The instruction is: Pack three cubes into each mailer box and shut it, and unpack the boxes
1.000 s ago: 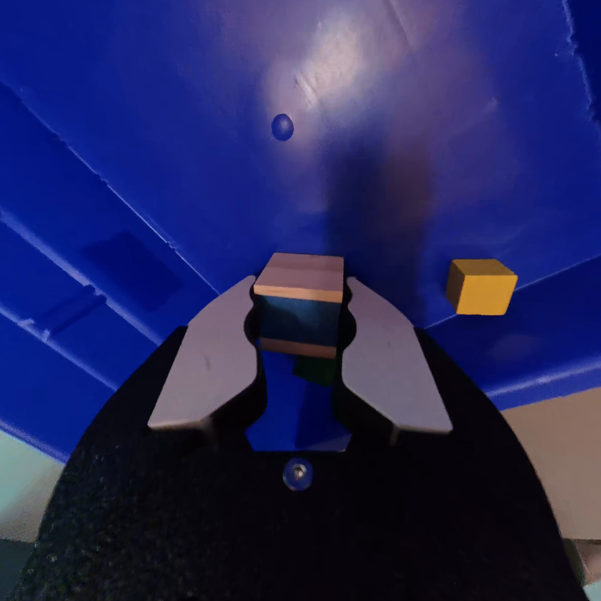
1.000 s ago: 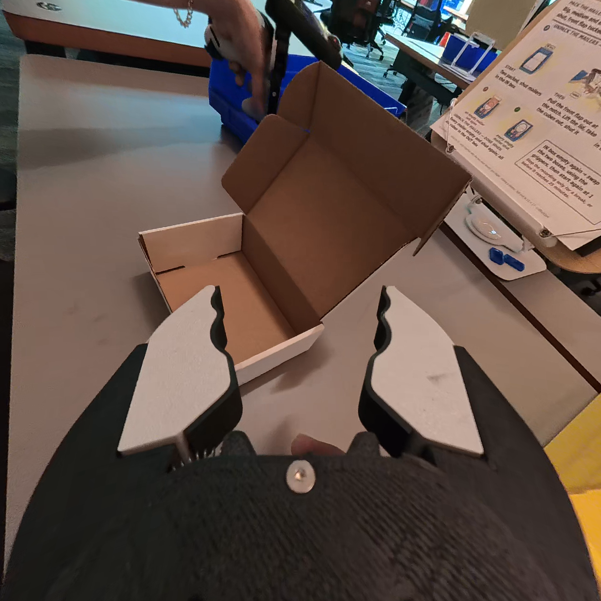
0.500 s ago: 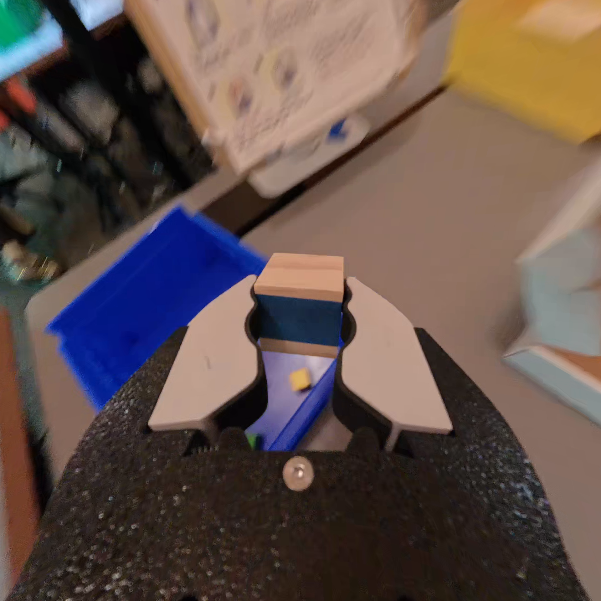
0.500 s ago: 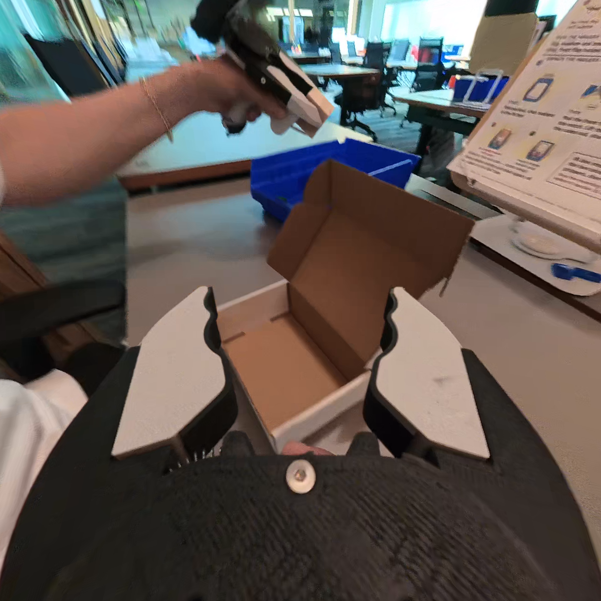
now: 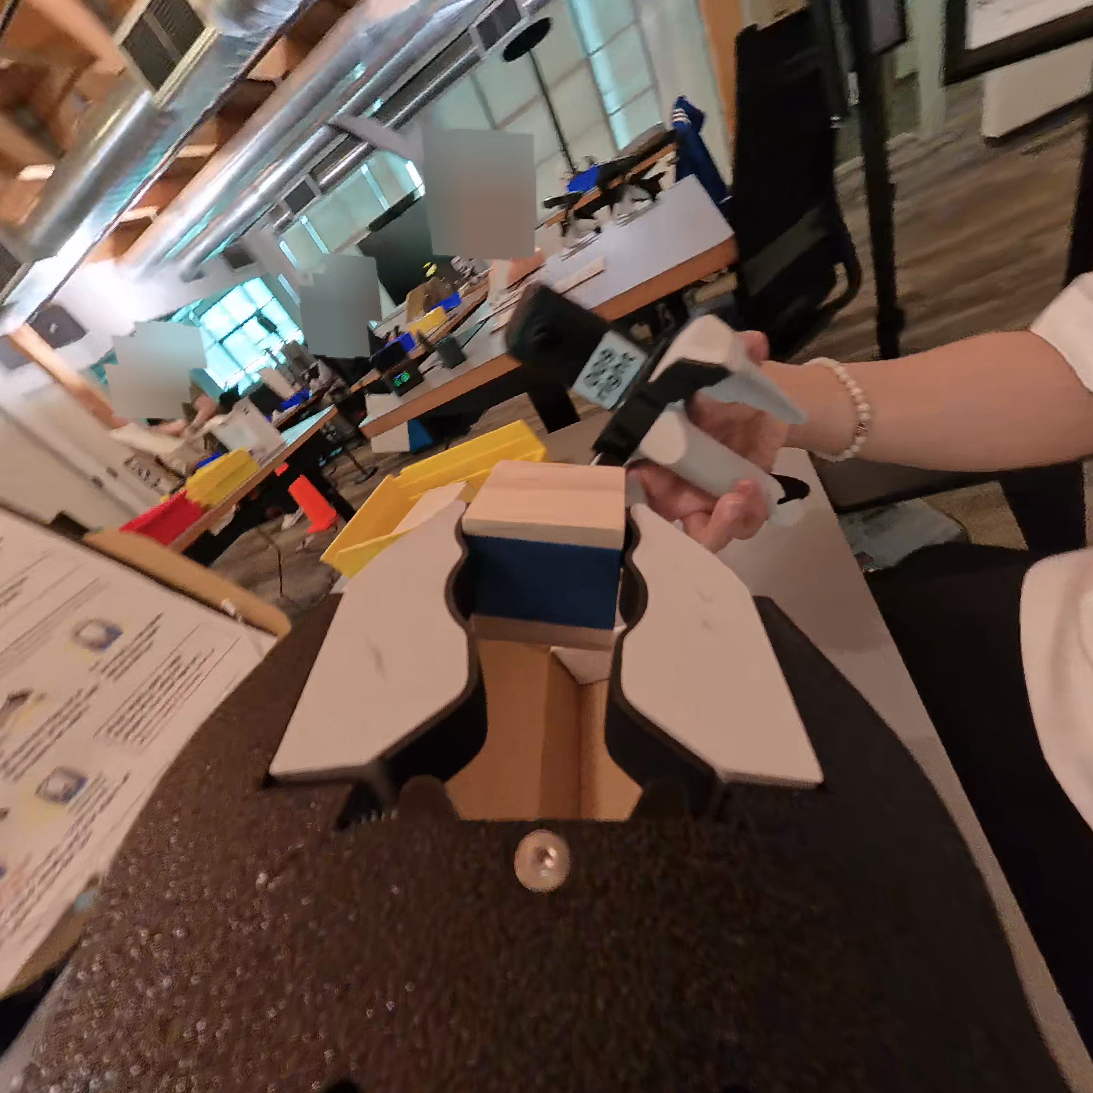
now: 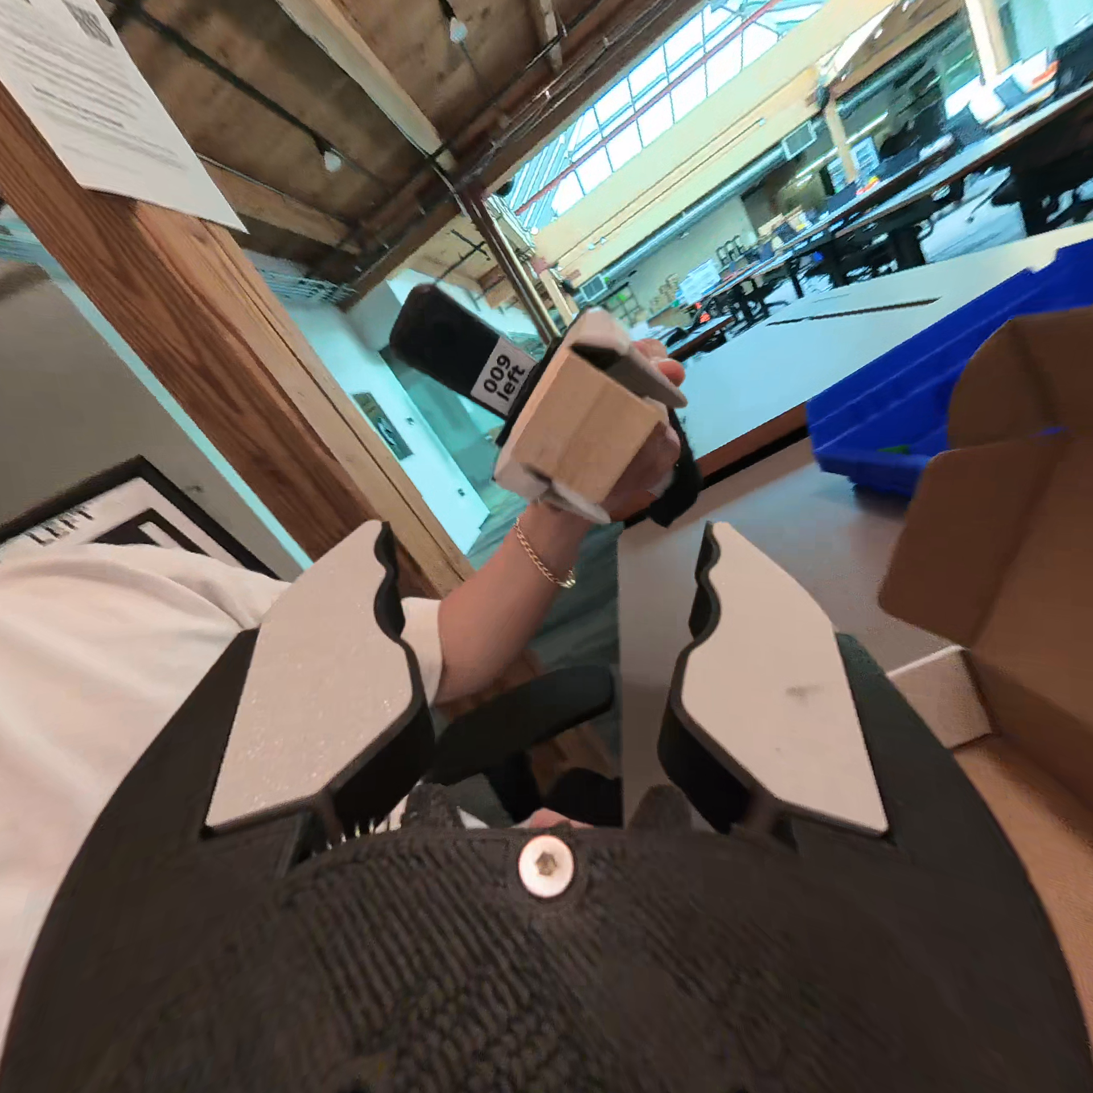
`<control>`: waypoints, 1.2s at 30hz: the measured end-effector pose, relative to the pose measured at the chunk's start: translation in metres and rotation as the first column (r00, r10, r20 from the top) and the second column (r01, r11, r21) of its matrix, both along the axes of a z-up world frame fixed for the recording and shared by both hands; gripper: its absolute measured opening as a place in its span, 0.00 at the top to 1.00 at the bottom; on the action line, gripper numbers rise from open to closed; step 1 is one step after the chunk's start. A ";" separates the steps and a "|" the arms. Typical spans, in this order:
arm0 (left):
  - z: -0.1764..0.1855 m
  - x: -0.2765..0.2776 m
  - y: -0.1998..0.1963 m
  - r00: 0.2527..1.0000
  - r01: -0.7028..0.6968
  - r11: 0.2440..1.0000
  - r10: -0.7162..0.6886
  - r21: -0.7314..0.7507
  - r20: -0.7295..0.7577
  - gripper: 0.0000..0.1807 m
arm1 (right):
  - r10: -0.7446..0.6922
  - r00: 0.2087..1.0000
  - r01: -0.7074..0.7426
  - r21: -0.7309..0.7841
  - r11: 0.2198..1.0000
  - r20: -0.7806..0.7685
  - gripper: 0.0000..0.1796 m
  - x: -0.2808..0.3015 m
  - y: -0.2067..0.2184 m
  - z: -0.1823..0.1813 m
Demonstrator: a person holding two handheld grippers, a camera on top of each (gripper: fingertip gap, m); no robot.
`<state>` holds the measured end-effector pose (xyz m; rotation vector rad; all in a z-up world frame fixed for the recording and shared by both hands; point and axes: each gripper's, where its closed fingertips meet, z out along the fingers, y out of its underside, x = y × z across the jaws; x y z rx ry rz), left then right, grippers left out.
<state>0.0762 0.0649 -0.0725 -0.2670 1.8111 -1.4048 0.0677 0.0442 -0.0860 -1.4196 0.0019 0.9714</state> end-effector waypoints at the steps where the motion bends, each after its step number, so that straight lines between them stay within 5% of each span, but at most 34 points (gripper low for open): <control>1: -0.002 -0.002 -0.008 1.000 0.016 1.000 -0.016 0.021 0.024 0.75 | 0.023 0.999 -0.023 -0.006 1.000 -0.047 0.46 -0.002 0.001 0.001; 8: -0.026 0.006 -0.034 0.997 0.005 0.979 -0.020 0.202 0.075 0.75 | 0.107 0.966 -0.121 -0.043 0.992 -0.237 0.53 -0.006 0.011 -0.007; 12: -0.041 0.014 -0.043 0.995 -0.016 0.967 -0.009 0.256 0.095 0.75 | 0.116 0.971 -0.134 -0.071 0.988 -0.209 0.57 -0.016 0.017 -0.014; 14: -0.044 0.015 -0.048 0.994 -0.024 0.965 -0.006 0.261 0.112 0.75 | 0.120 0.974 -0.138 -0.085 0.987 -0.190 0.70 -0.017 0.019 -0.021; 17: -0.052 0.020 -0.043 0.994 -0.085 0.962 0.063 0.258 0.091 0.73 | 0.130 0.973 -0.154 -0.119 0.981 -0.191 0.71 -0.013 0.021 -0.029; 23: -0.053 0.019 -0.012 0.969 -0.236 0.954 0.219 0.184 0.112 0.65 | -0.102 0.991 0.123 -0.281 0.952 0.090 0.71 0.031 0.025 -0.062; 26: -0.053 0.019 0.026 0.933 -0.359 0.923 0.350 0.137 0.090 0.68 | -0.214 0.854 0.421 -0.388 0.820 0.475 0.71 0.077 0.015 -0.103; 29: -0.065 0.020 0.070 0.864 -0.503 0.854 0.503 0.135 0.035 0.74 | -0.099 0.675 0.532 -0.389 0.753 0.731 0.71 0.089 0.006 -0.129; 36: -0.107 0.005 0.142 0.674 -0.694 0.694 0.720 0.192 -0.165 0.77 | 0.100 0.386 0.641 -0.345 0.686 0.917 0.71 0.099 0.016 -0.167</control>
